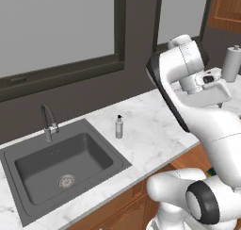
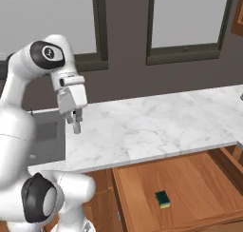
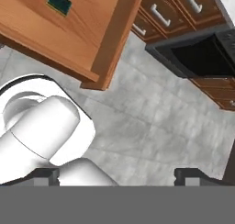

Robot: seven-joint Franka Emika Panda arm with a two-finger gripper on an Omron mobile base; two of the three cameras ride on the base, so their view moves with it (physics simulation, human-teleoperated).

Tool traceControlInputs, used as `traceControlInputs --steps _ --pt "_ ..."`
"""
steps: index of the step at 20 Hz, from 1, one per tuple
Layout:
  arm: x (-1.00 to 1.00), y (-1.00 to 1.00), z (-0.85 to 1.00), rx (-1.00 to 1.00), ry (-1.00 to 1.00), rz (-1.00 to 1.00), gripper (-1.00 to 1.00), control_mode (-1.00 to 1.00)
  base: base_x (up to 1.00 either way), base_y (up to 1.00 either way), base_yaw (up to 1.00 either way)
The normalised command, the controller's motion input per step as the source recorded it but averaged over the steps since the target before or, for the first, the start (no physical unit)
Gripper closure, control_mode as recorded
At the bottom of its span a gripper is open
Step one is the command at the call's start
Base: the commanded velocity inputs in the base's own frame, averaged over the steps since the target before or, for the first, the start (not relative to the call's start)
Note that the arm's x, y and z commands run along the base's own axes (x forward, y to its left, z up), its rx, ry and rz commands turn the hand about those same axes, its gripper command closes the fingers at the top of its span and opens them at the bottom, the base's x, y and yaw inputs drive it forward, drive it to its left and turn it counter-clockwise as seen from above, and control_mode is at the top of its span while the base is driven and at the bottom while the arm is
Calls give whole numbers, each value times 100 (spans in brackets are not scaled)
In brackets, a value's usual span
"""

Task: Restock the sink supplies by placing the sponge and soap dispenser on the counter and next to the sink. Make sure the soap dispenser is upright.

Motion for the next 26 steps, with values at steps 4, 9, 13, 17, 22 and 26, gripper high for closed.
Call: traceControlInputs --steps 4,9,13,17,22,26 --pt "-53 -100 -48 16 -6 -21 -100 -100 0 0 0" --pt "-10 -99 -75 16 0 -10 -100 -100 0 0 0" --pt "0 -95 -91 14 -4 0 -100 -100 0 0 0" --pt "4 -53 -82 13 -13 7 -100 -100 0 0 0" --pt "20 -13 -75 7 -19 28 -100 -100 0 0 0" --pt "17 -9 -70 1 -20 32 -100 -100 0 0 0"
